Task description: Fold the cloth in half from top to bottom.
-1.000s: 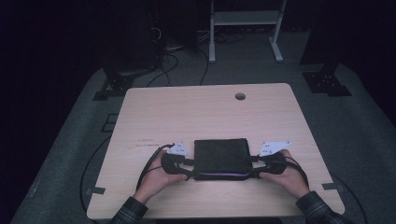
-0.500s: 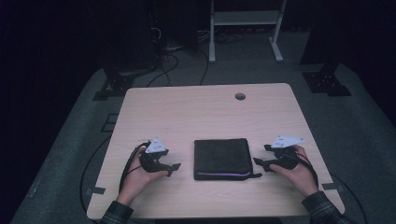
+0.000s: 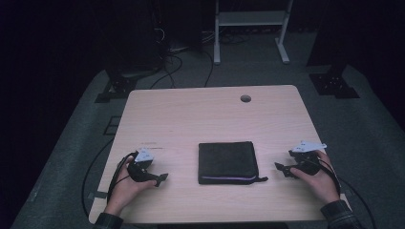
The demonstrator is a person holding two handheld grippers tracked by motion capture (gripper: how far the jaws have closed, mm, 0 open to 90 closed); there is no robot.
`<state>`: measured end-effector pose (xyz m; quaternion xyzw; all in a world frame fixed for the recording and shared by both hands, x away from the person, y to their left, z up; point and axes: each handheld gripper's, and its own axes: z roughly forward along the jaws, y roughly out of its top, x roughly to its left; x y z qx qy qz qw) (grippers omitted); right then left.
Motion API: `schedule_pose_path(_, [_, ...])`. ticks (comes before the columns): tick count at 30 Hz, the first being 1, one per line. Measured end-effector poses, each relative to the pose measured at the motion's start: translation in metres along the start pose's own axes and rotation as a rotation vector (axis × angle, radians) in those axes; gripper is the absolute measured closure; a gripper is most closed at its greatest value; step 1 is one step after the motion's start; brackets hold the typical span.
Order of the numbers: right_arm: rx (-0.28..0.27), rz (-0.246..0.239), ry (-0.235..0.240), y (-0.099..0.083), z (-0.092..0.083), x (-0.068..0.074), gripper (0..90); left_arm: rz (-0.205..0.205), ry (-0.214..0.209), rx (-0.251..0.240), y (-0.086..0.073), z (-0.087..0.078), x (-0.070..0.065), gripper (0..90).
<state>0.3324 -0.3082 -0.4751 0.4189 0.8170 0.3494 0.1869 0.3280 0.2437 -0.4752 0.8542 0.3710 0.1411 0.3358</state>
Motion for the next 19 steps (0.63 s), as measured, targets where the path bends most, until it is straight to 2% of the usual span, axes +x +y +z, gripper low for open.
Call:
schedule_pose_path(5, [0.034,0.018,-0.018,-0.008,0.0,-0.004,15.8,0.011,0.021,-0.013,-0.006,-0.002,0.002,5.5])
schedule_pose_path(8, [0.023,0.046,-0.012,-0.012,0.0,-0.006,13.2,0.014,0.018,-0.04,-0.012,-0.001,0.004,0.4])
schedule_pose_path(10, [-0.007,0.042,-0.012,-0.015,0.001,-0.007,11.8,0.021,0.016,-0.049,-0.013,-0.001,0.003,0.0])
schedule_pose_path(19, [-0.008,0.047,-0.016,-0.016,0.001,-0.007,11.4,0.01,0.024,-0.053,-0.014,-0.001,0.0,0.0])
